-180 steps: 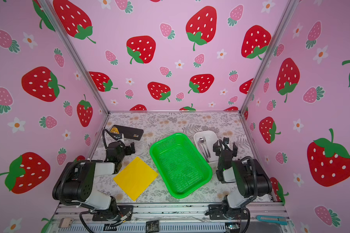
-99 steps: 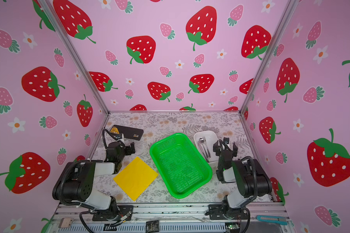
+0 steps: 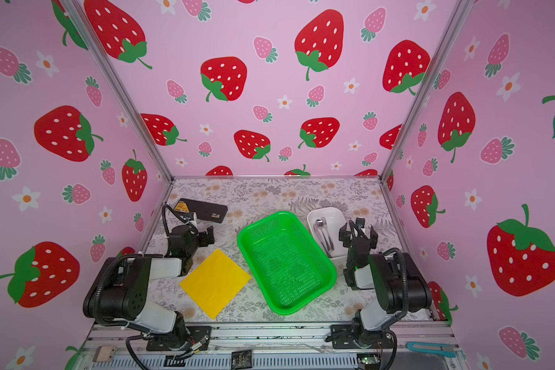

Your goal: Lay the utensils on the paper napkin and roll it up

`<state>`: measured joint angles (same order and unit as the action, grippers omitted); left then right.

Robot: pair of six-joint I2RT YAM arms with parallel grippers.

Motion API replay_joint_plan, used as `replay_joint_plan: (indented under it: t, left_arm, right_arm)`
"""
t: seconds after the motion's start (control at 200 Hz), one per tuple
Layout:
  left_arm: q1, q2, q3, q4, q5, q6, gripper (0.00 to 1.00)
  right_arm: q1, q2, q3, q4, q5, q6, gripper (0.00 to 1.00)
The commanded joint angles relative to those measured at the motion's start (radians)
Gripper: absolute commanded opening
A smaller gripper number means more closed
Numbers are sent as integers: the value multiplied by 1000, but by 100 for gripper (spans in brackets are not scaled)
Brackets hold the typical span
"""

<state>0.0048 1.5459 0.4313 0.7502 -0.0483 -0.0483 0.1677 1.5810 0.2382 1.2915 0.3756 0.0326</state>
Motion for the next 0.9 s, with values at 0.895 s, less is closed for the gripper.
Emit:
replay_joint_plan:
  t: [0.895]
  left_arm:
    - [34,-468,94,-545,-106,-397,99]
  right_arm:
    - [-3,-358,442,-1050,-599,154,90]
